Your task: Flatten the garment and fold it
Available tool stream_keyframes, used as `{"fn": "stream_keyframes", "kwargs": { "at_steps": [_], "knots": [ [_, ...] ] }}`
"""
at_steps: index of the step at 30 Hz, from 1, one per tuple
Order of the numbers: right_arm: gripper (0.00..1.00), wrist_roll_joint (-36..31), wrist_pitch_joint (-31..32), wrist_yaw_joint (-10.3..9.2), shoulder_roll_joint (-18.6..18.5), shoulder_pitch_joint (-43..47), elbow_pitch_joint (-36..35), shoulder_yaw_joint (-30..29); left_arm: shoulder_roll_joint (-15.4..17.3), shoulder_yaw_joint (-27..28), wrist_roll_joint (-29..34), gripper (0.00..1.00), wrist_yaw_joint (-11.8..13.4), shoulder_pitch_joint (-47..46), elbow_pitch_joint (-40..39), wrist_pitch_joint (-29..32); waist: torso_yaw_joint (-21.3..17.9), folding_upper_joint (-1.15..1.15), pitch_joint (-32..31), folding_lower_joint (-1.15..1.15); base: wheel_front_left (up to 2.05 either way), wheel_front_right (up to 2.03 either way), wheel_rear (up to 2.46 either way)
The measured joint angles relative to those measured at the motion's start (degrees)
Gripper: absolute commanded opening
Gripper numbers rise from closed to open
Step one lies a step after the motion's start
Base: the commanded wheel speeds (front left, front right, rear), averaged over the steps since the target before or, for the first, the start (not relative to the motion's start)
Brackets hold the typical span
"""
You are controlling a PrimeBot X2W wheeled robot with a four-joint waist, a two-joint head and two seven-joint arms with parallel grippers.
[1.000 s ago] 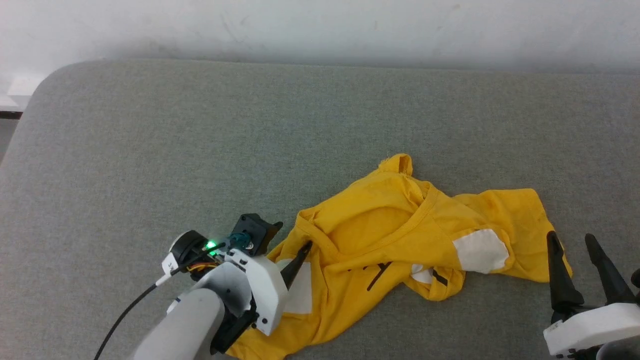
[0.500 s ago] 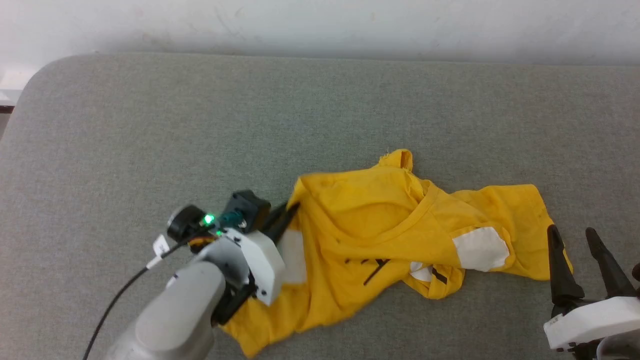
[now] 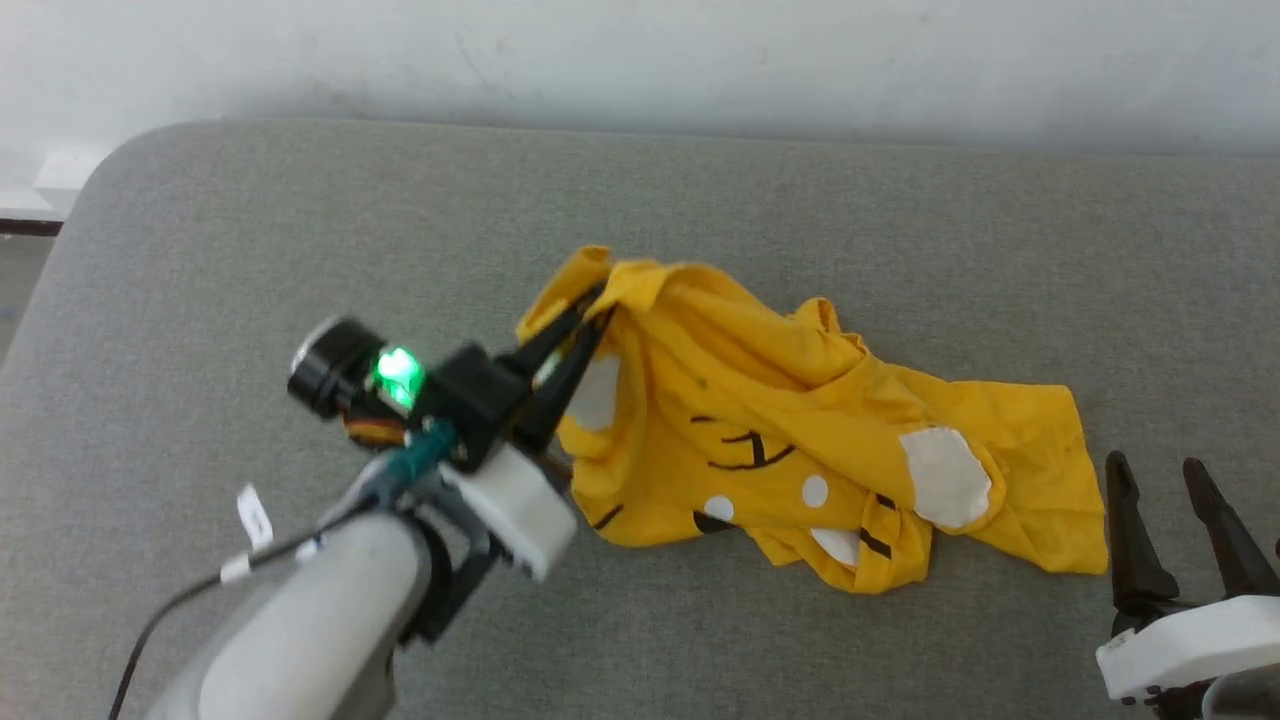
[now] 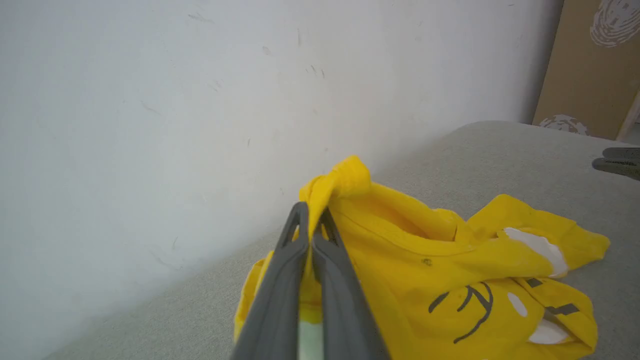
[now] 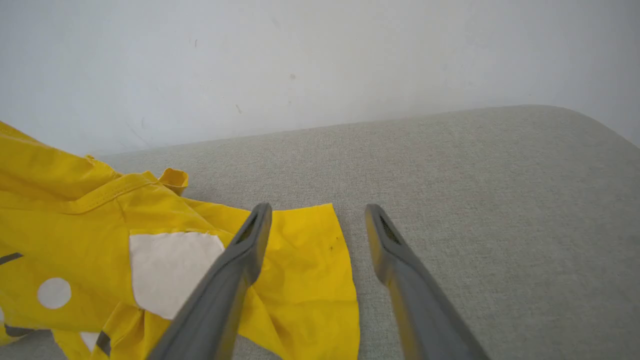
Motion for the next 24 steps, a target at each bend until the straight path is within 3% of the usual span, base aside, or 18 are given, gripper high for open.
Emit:
{"fn": "stream_keyframes", "kwargs": {
  "at_steps": [9,12,17,19,21,22,23,24],
  "knots": [
    [1.0,0.0,0.9,0.0,0.0,0.0,-0.2,1.1,3.8,-1.3,-2.9,0.0,6.6,16.4,-13.0,6.5,1.0,0.0,0.9,0.0,0.0,0.0,0.0],
    [1.0,0.0,1.5,0.0,0.0,0.0,-0.3,1.0,5.0,-3.4,-6.3,0.0,6.1,22.0,-14.0,8.7,1.3,0.0,1.1,0.0,0.0,0.0,0.0],
    [1.0,-0.2,2.9,-0.01,0.0,0.6,-0.4,1.1,7.5,-8.4,-10.4,0.01,2.5,28.5,-12.7,13.8,2.1,0.0,1.1,0.0,0.0,0.0,0.0],
    [1.0,-0.2,3.2,0.0,0.0,0.8,-0.4,1.1,7.8,-9.8,-11.7,0.43,1.5,29.9,-11.6,15.2,2.3,0.0,0.9,0.0,0.0,0.0,0.0],
    [1.0,-0.2,3.7,-0.01,0.0,1.1,-0.4,1.2,7.9,-10.6,-13.1,0.67,1.3,31.0,-10.5,16.5,2.5,0.0,0.5,0.0,0.0,0.0,0.0],
    [1.0,-0.2,4.0,0.0,0.0,1.3,-0.3,1.2,8.1,-10.9,-13.8,0.89,1.1,31.3,-10.0,17.4,2.6,0.0,0.3,0.0,0.0,0.0,0.0],
    [1.0,-0.2,4.1,0.0,0.0,1.4,-0.3,1.2,8.2,-11.0,-14.4,1.0,1.1,31.7,-9.7,17.8,2.7,0.0,0.1,0.0,0.0,0.0,0.0],
    [1.0,-0.2,4.4,0.0,0.0,1.4,-0.3,1.3,8.2,-10.9,-14.7,1.0,1.1,32.1,-9.5,17.9,2.8,0.0,-0.2,0.0,0.0,0.0,0.0]
  ]
}}
